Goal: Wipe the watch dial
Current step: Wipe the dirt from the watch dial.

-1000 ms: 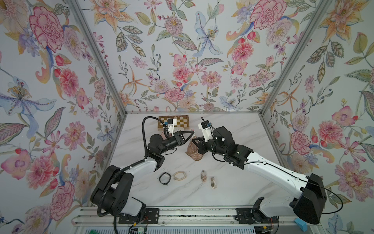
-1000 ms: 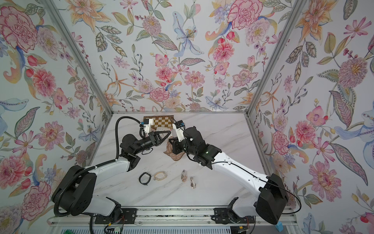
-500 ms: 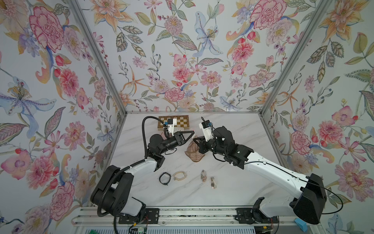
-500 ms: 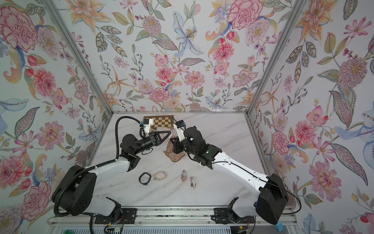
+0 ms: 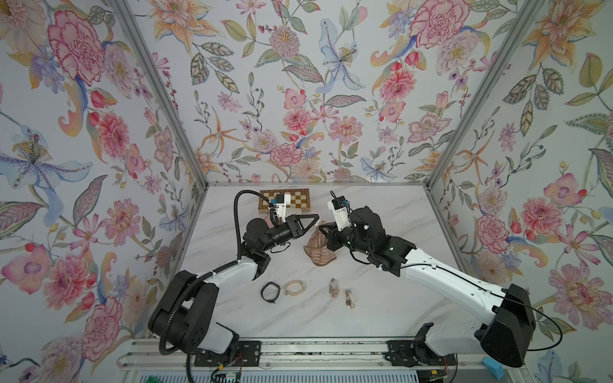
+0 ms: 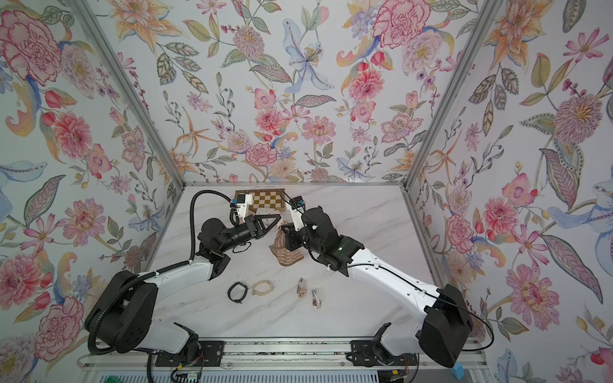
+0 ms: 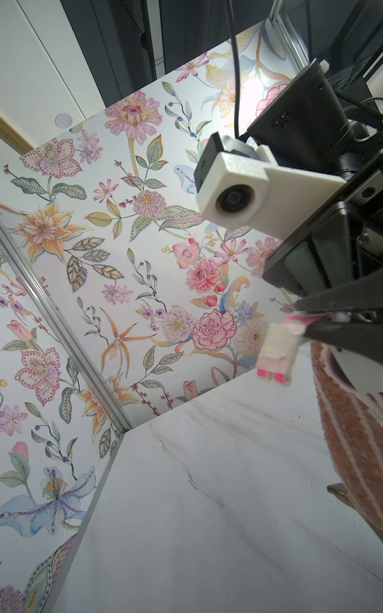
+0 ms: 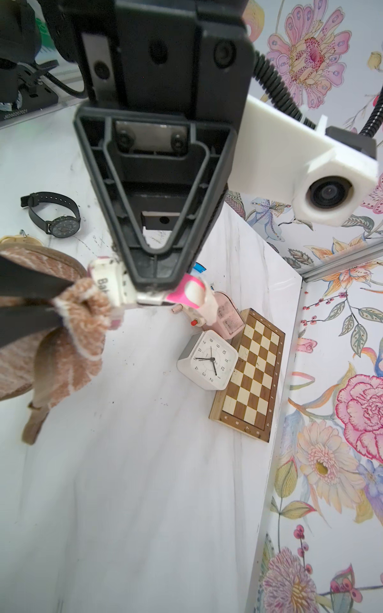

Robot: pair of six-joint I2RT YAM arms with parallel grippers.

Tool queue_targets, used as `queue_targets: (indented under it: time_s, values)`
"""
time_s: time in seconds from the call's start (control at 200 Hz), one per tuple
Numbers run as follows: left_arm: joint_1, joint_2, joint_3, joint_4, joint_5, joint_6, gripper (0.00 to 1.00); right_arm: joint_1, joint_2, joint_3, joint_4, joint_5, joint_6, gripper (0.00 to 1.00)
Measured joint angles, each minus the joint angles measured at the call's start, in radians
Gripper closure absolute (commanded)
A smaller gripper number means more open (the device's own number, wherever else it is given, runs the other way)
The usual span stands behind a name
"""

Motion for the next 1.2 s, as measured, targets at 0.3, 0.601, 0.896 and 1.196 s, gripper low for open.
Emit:
queue_targets:
  time_s: [0.3, 0.601, 0.896, 1.196]
  values:
    - [-0.003, -0.002, 0.007, -0.017, 0.003, 0.011, 1.0, 0.016, 0.0, -0.002, 0.0, 0.018, -0.003, 1.0]
    - [-0.003, -0.017, 0.008, -0.051, 0.003, 0.026, 1.0, 0.002, 0.0, -0.009, 0.004, 0.023, -0.002, 1.0]
    - [-0.003, -0.027, 0.008, -0.06, 0.003, 0.03, 1.0, 0.004, 0.0, -0.018, 0.027, 0.031, 0.021, 1.0]
    - [-0.008, -0.031, 0.008, -0.087, 0.013, 0.045, 1.0, -0.022, -0.003, -0.06, 0.072, 0.032, 0.053, 1.0]
